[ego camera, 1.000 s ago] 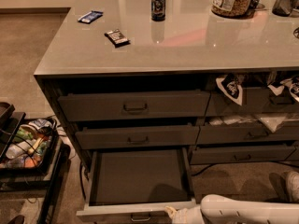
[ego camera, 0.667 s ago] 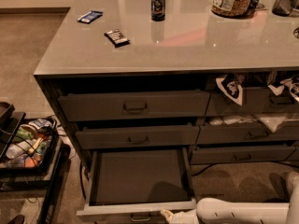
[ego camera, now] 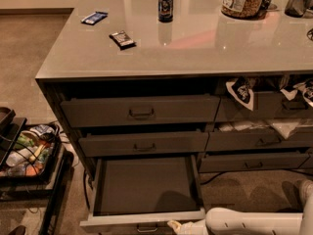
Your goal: Close bottom drawer
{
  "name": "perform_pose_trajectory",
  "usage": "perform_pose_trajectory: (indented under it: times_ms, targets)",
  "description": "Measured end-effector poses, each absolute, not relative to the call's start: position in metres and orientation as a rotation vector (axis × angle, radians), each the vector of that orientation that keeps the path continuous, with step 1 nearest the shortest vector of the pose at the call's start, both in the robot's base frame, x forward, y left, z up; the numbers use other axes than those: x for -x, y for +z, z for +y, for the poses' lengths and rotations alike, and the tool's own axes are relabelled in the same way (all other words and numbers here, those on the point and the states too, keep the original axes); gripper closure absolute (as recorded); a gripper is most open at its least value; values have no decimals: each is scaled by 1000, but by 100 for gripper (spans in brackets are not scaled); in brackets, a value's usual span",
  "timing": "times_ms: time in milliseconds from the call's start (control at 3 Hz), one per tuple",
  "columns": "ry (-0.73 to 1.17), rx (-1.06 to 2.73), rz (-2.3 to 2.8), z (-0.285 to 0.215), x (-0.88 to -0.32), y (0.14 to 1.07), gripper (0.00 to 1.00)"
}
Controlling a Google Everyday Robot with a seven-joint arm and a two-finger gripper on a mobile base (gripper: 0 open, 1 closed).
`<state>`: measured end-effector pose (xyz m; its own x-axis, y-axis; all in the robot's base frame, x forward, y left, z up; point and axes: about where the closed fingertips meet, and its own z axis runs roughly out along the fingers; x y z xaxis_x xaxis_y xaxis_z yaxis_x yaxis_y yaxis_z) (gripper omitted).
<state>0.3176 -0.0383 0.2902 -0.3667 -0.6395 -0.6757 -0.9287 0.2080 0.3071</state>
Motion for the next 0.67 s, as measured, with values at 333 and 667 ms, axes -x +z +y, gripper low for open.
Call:
perform_pose_trajectory:
  times_ms: [333, 667]
  targets:
    - [973, 1458, 2086, -38, -318, 290, 23]
    - [974, 1458, 2086, -38, -318, 290, 46]
